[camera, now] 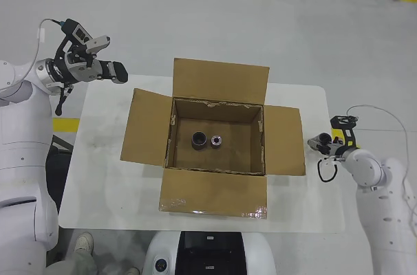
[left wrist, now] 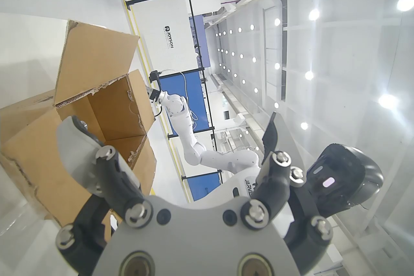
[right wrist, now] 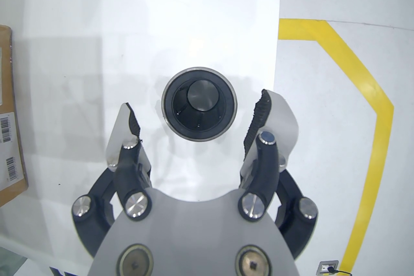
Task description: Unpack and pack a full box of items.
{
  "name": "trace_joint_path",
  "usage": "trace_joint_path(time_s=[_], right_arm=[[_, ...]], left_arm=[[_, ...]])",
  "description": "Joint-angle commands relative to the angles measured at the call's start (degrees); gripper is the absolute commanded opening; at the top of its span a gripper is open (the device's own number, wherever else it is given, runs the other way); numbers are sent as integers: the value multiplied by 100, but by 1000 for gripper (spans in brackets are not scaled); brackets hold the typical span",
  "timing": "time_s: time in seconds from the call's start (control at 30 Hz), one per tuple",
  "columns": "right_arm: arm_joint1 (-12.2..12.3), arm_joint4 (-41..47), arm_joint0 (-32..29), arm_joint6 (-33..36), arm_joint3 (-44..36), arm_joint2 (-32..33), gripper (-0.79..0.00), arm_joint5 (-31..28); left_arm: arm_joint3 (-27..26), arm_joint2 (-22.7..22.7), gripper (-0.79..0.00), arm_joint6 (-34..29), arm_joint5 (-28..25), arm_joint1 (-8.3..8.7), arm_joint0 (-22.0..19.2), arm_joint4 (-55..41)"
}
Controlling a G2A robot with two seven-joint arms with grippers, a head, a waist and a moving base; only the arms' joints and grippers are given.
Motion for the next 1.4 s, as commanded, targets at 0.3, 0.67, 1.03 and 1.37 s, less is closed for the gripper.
trace_joint_path(time_s=[0.3,0.67,1.03,1.37], right_arm=[[23,2,225,2,308,-174,-308,-3],[75,-52,293,-68,264,-168,-745,7],[124,338,126,-133,-436,45,-785,67],[168,803,-25,-106,-1361,279,-785,157]], left_arm=[[0,0,0,0,0,0,0,0],[0,0,0,0,0,0,0,0],[0,0,0,0,0,0,0,0],[0,0,0,0,0,0,0,0]])
